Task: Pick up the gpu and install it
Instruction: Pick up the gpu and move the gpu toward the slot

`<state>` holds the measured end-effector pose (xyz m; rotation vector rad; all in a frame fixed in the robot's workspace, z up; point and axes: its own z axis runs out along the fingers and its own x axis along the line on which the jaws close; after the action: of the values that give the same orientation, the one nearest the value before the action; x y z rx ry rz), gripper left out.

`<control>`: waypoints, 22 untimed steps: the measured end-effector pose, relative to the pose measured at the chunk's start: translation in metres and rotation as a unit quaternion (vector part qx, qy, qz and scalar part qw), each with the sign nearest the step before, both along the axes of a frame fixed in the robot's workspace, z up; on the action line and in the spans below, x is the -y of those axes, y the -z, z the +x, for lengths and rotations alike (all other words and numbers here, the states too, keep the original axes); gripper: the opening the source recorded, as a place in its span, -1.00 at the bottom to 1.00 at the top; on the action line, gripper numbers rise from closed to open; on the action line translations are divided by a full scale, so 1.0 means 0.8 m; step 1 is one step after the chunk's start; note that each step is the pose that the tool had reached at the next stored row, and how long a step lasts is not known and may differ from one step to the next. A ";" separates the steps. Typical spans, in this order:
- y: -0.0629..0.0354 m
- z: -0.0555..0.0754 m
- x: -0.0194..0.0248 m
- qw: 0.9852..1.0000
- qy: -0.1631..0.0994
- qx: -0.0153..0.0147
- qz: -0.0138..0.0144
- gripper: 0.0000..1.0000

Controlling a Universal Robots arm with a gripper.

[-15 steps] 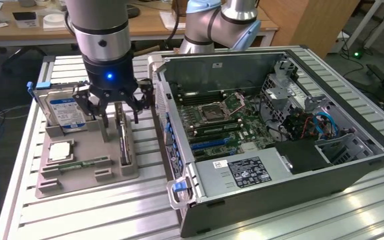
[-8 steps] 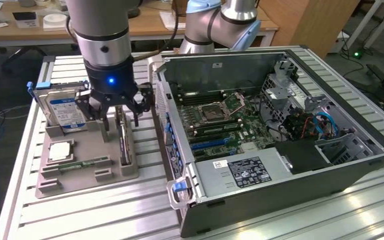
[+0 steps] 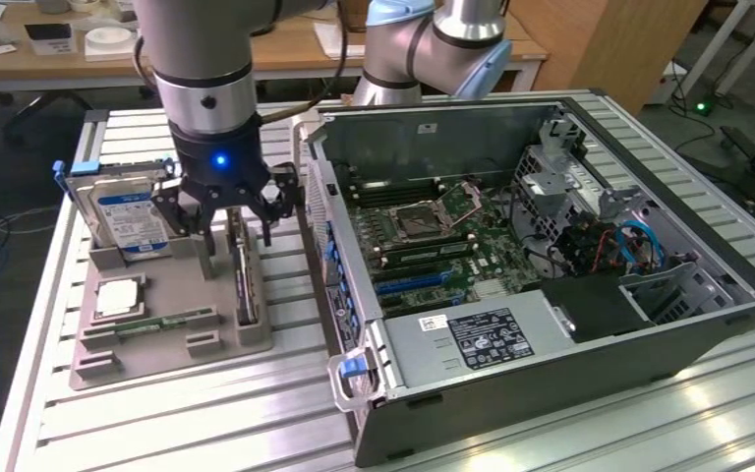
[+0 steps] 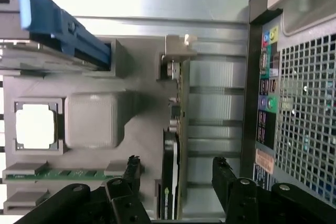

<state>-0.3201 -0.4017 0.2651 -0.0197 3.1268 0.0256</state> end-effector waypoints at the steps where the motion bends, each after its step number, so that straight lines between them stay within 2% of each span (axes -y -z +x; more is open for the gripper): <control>1: 0.002 -0.001 -0.0024 1.000 0.000 0.000 0.000 0.33; 5: 0.012 -0.006 -0.0030 1.000 0.000 0.000 0.000 0.33; 11: 0.025 -0.007 0.0028 1.000 0.002 0.000 0.000 0.33; 15: 0.034 -0.007 0.0101 1.000 0.006 0.004 0.000 0.33; 18: 0.041 -0.007 0.0102 1.000 0.008 0.004 0.000 0.33; 22: 0.050 -0.007 0.0076 1.000 0.014 0.004 -0.001 0.33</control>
<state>-0.3256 -0.4078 0.2252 0.0231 3.1191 0.0224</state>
